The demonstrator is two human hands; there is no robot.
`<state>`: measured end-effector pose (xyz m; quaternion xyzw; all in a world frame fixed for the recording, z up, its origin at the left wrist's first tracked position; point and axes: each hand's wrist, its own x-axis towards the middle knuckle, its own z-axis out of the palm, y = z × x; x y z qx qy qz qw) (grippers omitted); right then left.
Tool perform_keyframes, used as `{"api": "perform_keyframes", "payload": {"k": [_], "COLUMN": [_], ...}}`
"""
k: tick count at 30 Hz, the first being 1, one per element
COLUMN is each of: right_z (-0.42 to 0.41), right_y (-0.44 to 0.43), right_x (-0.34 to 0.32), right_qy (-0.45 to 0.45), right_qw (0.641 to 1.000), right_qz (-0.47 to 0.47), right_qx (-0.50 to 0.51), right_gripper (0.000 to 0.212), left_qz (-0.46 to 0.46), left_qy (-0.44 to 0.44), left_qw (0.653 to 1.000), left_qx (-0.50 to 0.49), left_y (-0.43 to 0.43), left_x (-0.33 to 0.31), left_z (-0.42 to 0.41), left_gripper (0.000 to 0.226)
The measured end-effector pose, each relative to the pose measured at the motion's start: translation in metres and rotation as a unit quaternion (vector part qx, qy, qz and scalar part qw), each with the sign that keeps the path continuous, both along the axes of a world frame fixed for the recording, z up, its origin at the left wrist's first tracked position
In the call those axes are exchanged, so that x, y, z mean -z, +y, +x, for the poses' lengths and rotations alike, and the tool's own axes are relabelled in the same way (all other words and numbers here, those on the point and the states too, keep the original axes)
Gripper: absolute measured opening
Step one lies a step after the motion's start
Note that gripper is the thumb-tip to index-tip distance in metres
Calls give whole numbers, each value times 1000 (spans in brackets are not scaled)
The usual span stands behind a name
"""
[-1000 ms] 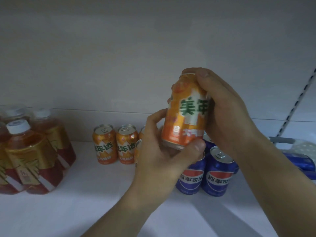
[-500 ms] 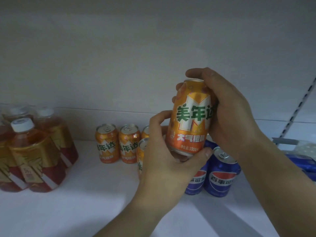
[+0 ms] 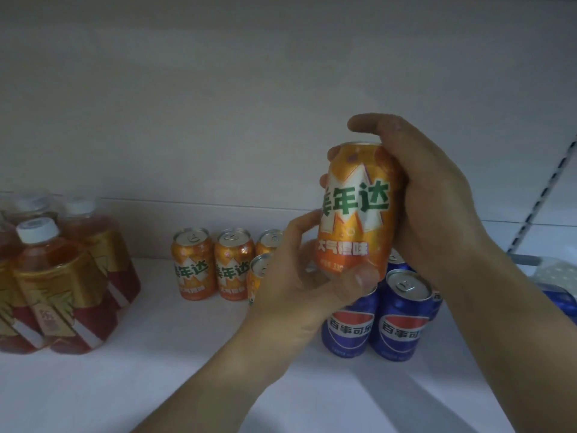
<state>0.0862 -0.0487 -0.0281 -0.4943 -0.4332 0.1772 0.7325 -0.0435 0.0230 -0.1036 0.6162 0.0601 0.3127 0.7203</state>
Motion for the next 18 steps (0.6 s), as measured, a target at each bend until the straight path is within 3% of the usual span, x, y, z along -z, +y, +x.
{"api": "perform_keyframes", "payload": {"k": [3,7,11,13,15,18], "right_z": [2,4,4,3,0,-6], "right_y": [1,5,5,4,3,2], "right_x": [4,5,5,4,2,2], "right_qy": [-11,4,-3,-23,-29,-4], "right_qw": [1000,999,999,999,999,999], "right_qz": [-17,-36,-41,-37,-27,-10], "right_qx": [2,-14,-28,-16,-15,-36], "right_gripper": [35,44,41,37,35,29], "left_qz": [15,19,-139,-161,-126,1], "left_qy": [-2,-25,-50,-48,-45,-24], "left_qw": [998,997,979,962,973,1000], "left_qx": [-68,-64,144,213,186,7], "left_y": [-5,-8,3,6,4,-7], "left_x": [0,4,3,2,1,2], "left_z": [2,2,-4,-7,-5,0], "left_gripper": [74,64,66,65,69,58]}}
